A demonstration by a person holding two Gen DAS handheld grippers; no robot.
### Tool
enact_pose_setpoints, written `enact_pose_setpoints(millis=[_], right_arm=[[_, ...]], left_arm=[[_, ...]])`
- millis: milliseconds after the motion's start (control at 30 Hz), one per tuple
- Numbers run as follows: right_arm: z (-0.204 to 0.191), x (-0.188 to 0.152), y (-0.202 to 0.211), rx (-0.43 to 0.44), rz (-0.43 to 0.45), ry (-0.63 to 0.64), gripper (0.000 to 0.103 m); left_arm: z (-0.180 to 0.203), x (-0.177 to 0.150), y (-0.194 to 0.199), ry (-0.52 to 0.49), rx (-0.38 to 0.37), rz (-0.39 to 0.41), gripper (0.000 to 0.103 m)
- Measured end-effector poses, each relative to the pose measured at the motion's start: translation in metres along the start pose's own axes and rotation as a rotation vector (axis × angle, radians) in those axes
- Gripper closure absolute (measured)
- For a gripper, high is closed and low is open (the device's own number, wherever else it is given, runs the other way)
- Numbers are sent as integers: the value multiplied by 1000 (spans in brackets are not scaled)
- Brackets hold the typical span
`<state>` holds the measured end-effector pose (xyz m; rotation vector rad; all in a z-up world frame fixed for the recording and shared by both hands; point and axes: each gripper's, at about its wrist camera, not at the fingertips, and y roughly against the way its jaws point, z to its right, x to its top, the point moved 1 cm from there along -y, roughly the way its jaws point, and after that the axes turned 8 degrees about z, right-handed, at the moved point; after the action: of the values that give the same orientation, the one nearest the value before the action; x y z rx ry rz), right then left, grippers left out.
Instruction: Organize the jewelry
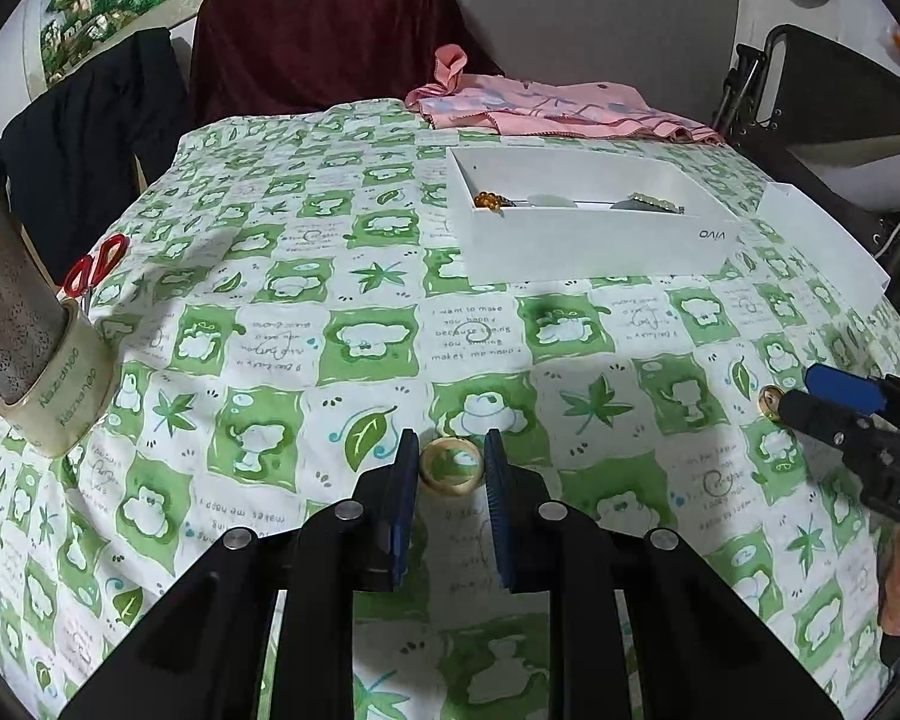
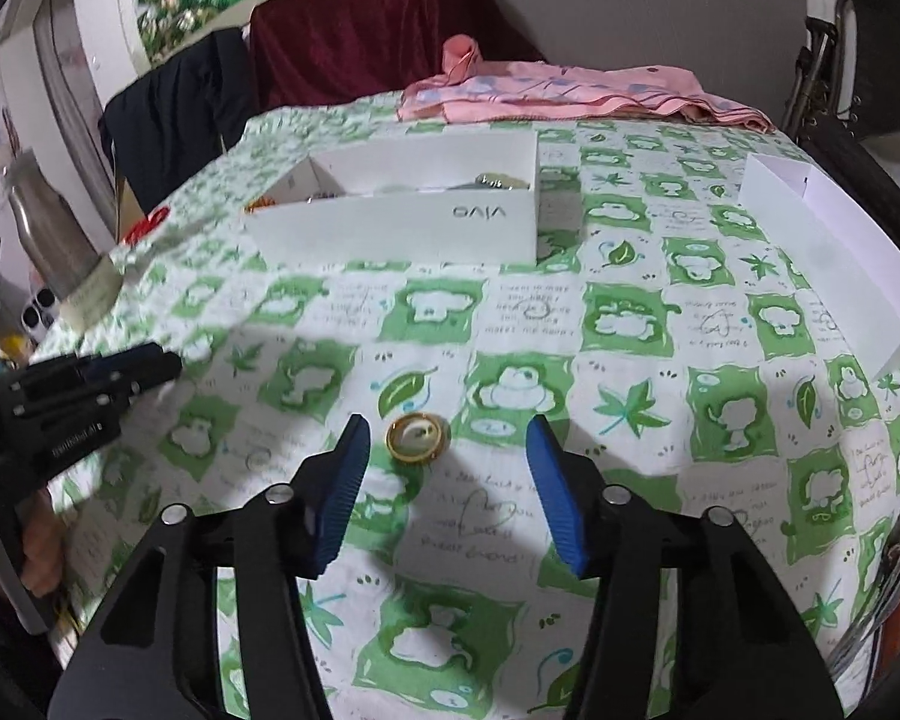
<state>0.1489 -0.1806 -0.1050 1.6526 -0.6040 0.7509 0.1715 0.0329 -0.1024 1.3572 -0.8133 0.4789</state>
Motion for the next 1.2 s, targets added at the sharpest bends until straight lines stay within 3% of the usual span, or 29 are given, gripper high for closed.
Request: enact_pose_setpoints(millis=[267,333,367,900,1200], right_arm=[[-21,-3,-6,-36,-31,119,63],[-26,-3,-5,-37,-28,144,82],[-26,-3,-5,-35,-27,149,85],[-6,1,6,-1,32,34,85],[18,0,16,51,54,-82,85]], left_arm=[[-1,-1,0,2,-2,-4,81],[0,-1,-1,1,-2,-5,81],[0,-1,-1,0,-1,-5,81],[-1,-3,2,9,-8,5,81],[-12,0,12,79,-40,26,81]])
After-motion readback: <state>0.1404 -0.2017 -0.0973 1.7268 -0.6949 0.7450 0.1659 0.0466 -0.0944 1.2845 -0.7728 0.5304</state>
